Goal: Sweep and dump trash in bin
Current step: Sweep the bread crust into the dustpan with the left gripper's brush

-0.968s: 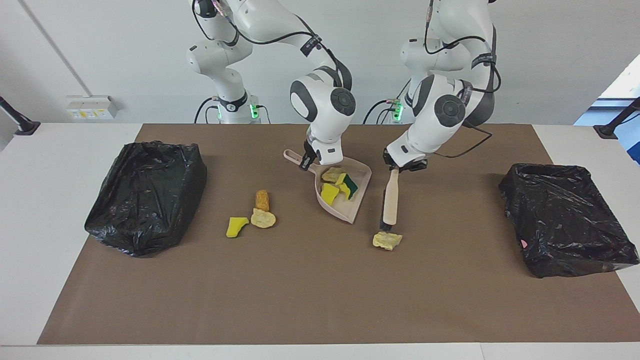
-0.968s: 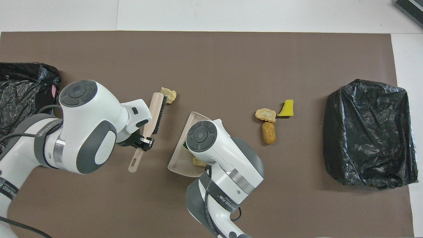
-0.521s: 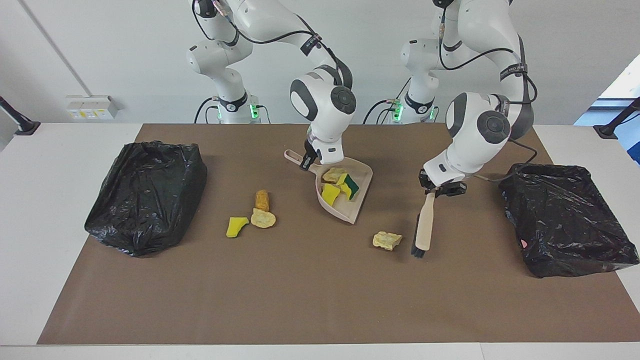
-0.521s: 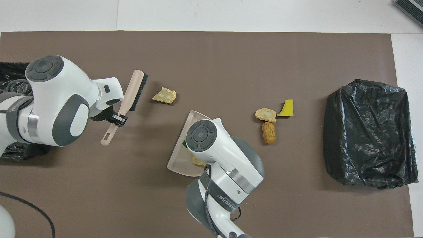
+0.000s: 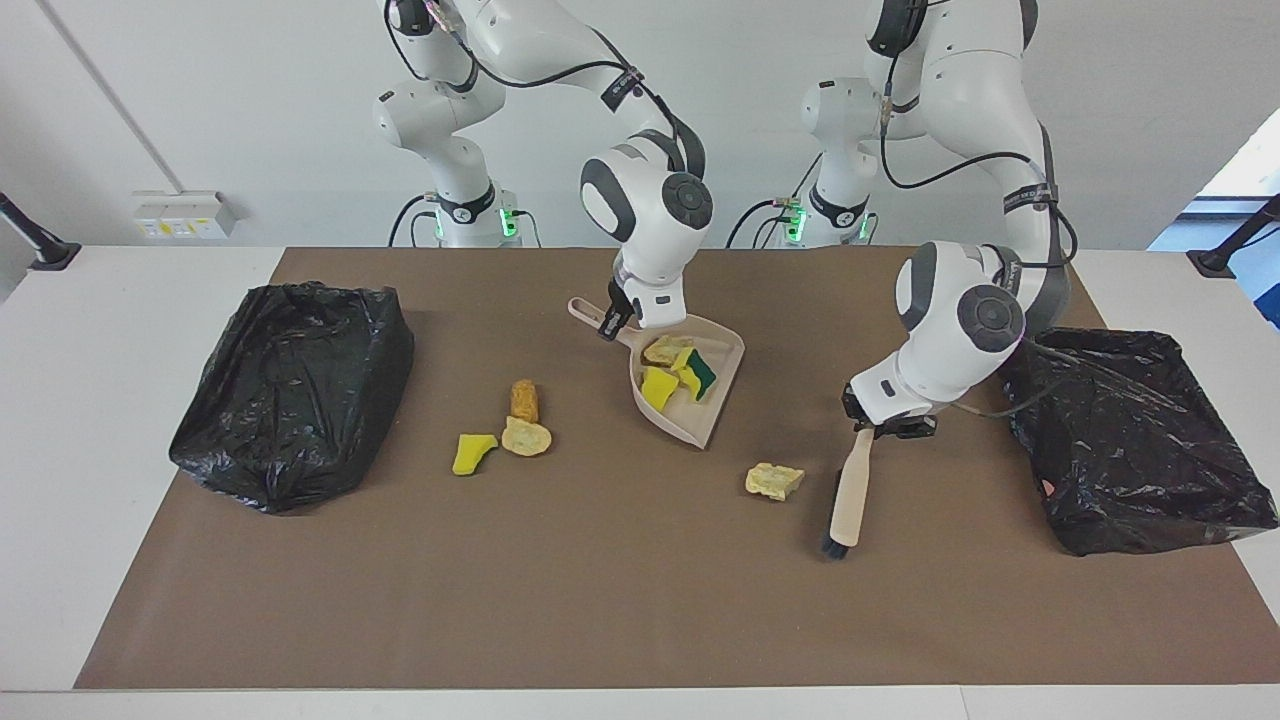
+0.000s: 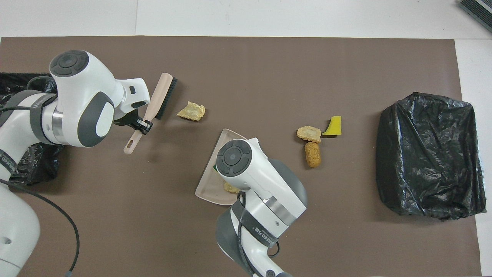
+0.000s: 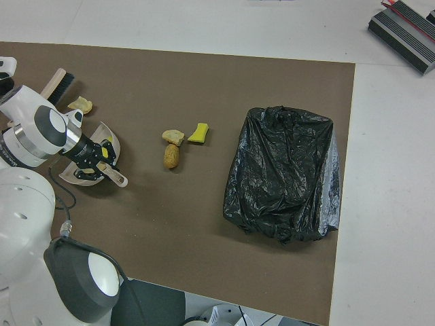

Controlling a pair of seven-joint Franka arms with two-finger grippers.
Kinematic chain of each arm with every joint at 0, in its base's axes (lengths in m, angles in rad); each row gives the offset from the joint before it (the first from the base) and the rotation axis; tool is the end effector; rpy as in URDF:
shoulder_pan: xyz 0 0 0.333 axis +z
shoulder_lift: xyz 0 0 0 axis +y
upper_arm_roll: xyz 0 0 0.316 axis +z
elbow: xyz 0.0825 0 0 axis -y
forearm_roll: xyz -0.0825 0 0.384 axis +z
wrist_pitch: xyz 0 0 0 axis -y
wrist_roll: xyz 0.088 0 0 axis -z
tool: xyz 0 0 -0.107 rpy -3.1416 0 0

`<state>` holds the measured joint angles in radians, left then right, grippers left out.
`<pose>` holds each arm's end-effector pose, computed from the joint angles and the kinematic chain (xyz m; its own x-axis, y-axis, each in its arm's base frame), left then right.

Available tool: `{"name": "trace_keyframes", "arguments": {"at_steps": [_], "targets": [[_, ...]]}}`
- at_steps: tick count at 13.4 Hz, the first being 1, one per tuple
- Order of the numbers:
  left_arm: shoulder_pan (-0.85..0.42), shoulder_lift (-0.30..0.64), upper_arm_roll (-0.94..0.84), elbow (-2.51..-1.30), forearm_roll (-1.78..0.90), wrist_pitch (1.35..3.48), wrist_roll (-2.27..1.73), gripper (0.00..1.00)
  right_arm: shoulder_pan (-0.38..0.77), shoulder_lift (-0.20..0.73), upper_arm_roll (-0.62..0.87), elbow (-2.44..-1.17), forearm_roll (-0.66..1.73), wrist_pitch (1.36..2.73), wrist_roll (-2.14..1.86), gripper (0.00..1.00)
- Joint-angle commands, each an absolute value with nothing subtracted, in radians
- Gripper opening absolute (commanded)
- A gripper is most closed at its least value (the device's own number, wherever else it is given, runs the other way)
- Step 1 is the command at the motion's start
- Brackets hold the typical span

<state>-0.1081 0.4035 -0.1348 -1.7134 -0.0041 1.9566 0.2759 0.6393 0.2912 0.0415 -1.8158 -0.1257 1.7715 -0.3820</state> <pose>0.6236 -0.1471 0.3447 0.8613 -0.4898 -0.1350 -0.4805 -0.8717 0.0967 0.4663 0.3619 0.3573 0.4133 0.8439 -0.3420 0.8921 -0.4506 -0.0340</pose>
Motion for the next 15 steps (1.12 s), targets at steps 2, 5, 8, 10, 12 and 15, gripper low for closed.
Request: {"name": "trace_keyframes", "arguments": {"at_steps": [2, 5, 8, 10, 12, 15], "targets": [[-0.181, 0.417, -0.135, -1.701, 0.003, 1.934, 0.272, 0.00, 0.641, 0.282, 0.044, -1.813, -0.147, 1.755, -0.348, 0.00], [-0.216, 0.399, -0.138, -1.720, 0.000, 1.847, 0.247, 0.00, 0.641, 0.282, 0.044, -1.815, -0.147, 1.755, -0.350, 0.00], [-0.236, 0.321, -0.143, -1.820, -0.002, 1.818, 0.216, 0.00, 0.643, 0.282, 0.044, -1.815, -0.147, 1.755, -0.348, 0.00], [-0.250, 0.260, -0.155, -1.914, -0.026, 1.833, 0.196, 0.00, 0.641, 0.282, 0.044, -1.815, -0.147, 1.755, -0.348, 0.00], [-0.256, 0.232, -0.156, -1.937, -0.072, 1.832, 0.192, 0.00, 0.641, 0.282, 0.044, -1.815, -0.147, 1.755, -0.348, 0.00], [-0.297, 0.195, -0.175, -1.974, -0.101, 1.835, 0.132, 0.00, 0.641, 0.282, 0.044, -1.818, -0.147, 1.755, -0.348, 0.00]]}}
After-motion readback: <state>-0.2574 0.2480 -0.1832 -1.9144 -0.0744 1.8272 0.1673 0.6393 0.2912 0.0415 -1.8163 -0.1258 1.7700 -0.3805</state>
